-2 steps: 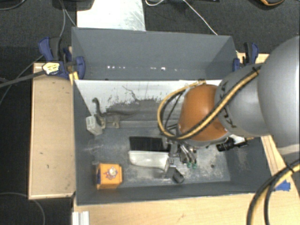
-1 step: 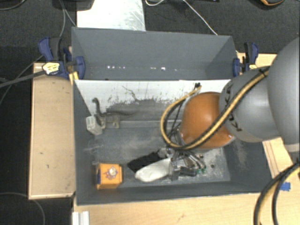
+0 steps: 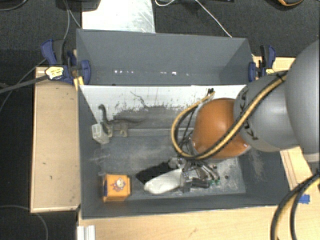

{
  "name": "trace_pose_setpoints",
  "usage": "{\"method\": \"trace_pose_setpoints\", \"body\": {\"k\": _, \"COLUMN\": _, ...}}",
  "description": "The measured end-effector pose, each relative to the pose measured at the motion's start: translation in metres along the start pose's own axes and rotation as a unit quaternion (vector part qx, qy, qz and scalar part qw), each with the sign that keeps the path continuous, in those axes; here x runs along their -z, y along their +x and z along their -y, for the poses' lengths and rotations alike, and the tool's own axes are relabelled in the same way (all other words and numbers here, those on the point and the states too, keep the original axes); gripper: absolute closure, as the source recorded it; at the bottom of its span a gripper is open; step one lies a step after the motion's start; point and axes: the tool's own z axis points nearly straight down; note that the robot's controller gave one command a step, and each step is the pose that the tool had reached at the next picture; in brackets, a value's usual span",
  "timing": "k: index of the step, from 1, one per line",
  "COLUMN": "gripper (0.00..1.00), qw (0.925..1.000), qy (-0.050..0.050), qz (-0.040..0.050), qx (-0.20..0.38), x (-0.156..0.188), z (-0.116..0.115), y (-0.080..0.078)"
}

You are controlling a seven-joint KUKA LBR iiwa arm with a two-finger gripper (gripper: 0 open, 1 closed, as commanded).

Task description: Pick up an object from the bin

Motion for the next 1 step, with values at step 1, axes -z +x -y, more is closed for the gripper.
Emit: {"method": "trace_pose_setpoints", "body": {"k": 1, "gripper": 1.0, "qw": 0.9996, "qy": 0.001, "qz": 0.0057, "qx": 0.027, "x": 0.2362, "z": -0.0023, "y": -0.0182}}
